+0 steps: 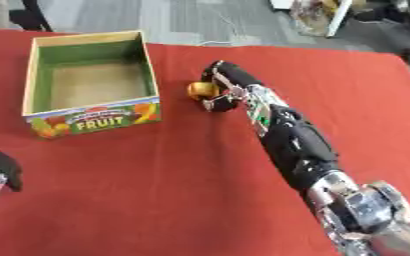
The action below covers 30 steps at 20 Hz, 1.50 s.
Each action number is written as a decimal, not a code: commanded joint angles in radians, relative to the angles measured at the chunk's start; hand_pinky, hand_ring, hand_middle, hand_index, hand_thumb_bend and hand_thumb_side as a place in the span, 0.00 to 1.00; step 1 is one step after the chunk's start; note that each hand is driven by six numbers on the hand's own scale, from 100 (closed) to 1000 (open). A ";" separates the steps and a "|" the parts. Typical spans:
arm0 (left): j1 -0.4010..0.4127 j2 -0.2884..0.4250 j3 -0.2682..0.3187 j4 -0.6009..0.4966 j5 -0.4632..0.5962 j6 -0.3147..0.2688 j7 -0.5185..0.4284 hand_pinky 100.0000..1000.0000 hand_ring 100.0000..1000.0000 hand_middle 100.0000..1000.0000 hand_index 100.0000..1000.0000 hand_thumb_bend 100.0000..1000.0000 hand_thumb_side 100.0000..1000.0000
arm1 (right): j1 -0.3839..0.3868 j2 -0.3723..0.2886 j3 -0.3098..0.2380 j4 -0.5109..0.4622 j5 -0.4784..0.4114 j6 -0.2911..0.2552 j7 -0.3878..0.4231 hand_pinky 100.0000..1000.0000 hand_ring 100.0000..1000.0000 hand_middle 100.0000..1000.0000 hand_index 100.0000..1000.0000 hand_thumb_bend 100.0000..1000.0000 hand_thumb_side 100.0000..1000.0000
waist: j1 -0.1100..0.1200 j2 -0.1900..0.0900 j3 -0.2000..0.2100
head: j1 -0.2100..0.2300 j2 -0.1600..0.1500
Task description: Pick up objects on the table and place them in the box.
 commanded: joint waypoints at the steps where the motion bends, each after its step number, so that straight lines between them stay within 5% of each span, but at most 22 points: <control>1: -0.007 0.008 -0.002 -0.013 0.002 0.000 -0.001 0.45 0.42 0.43 0.46 0.06 0.28 | -0.040 -0.046 0.004 -0.083 -0.061 0.010 -0.015 0.40 0.30 0.17 0.29 0.00 0.00 | 0.006 -0.016 -0.001 | 0.004 -0.007; 10: -0.010 0.008 -0.020 -0.010 0.004 0.000 -0.018 0.45 0.42 0.43 0.46 0.06 0.28 | -0.136 -0.038 0.029 -0.180 -0.194 0.031 0.031 0.40 0.30 0.18 0.29 0.00 0.00 | 0.001 -0.026 0.022 | -0.013 -0.013; 19: -0.058 -0.002 -0.075 -0.003 0.018 -0.004 -0.074 0.45 0.42 0.43 0.46 0.05 0.28 | -0.170 0.067 0.052 -0.138 -0.115 0.009 0.078 0.42 0.33 0.21 0.32 0.00 0.00 | -0.006 -0.028 0.121 | -0.073 -0.030; 25: -0.064 -0.004 -0.080 -0.003 0.020 -0.004 -0.080 0.45 0.42 0.43 0.46 0.05 0.28 | -0.167 0.096 0.049 -0.117 -0.076 -0.004 0.075 0.42 0.34 0.21 0.33 0.00 0.00 | -0.006 -0.027 0.131 | -0.078 -0.033; 26: -0.066 -0.005 -0.080 -0.003 0.020 -0.004 -0.081 0.45 0.42 0.43 0.46 0.05 0.28 | -0.165 0.098 0.050 -0.115 -0.074 -0.006 0.075 0.46 0.42 0.30 0.42 0.00 0.00 | -0.006 -0.026 0.133 | -0.082 -0.034; 30: -0.074 -0.011 -0.086 -0.003 0.020 -0.003 -0.087 0.45 0.42 0.43 0.46 0.06 0.28 | -0.135 0.163 0.096 -0.090 -0.020 -0.041 0.119 0.51 0.49 0.41 0.51 0.00 0.00 | -0.008 -0.024 0.145 | -0.095 -0.035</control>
